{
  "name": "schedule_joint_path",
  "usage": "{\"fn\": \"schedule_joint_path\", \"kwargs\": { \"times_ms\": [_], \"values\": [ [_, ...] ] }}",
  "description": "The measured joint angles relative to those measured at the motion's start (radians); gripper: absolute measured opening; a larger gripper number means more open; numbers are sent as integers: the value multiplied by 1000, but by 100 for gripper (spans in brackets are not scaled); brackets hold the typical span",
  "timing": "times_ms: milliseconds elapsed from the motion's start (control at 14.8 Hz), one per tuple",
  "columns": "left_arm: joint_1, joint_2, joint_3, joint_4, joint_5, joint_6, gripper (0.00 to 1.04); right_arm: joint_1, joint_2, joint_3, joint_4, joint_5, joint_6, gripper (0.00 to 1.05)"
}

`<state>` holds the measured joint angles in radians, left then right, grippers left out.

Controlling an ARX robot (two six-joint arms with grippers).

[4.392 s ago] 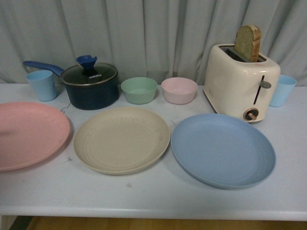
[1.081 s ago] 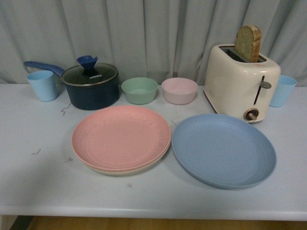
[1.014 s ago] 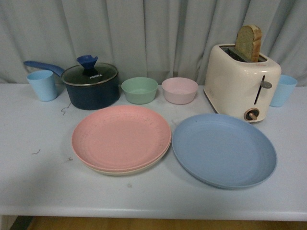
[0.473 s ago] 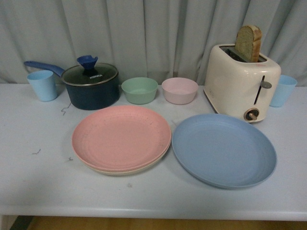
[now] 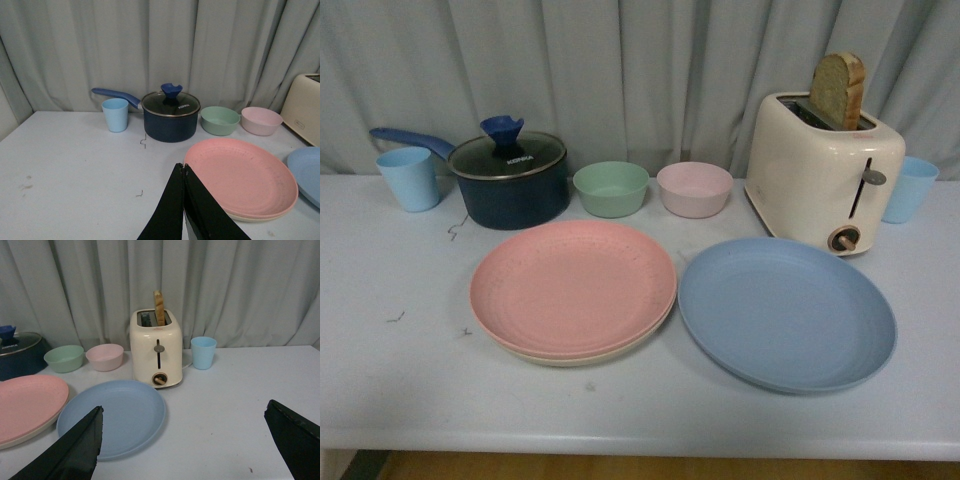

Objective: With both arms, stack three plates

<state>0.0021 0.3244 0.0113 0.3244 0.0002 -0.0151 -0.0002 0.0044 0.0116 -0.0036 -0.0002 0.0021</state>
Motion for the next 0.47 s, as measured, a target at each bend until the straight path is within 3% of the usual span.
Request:
{"fn": "schedule_joint_path", "kwargs": {
  "times_ms": [473],
  "values": [
    [0,-141,0,-141,0,0,2,0,0,0,0,0,0,98]
  ]
}}
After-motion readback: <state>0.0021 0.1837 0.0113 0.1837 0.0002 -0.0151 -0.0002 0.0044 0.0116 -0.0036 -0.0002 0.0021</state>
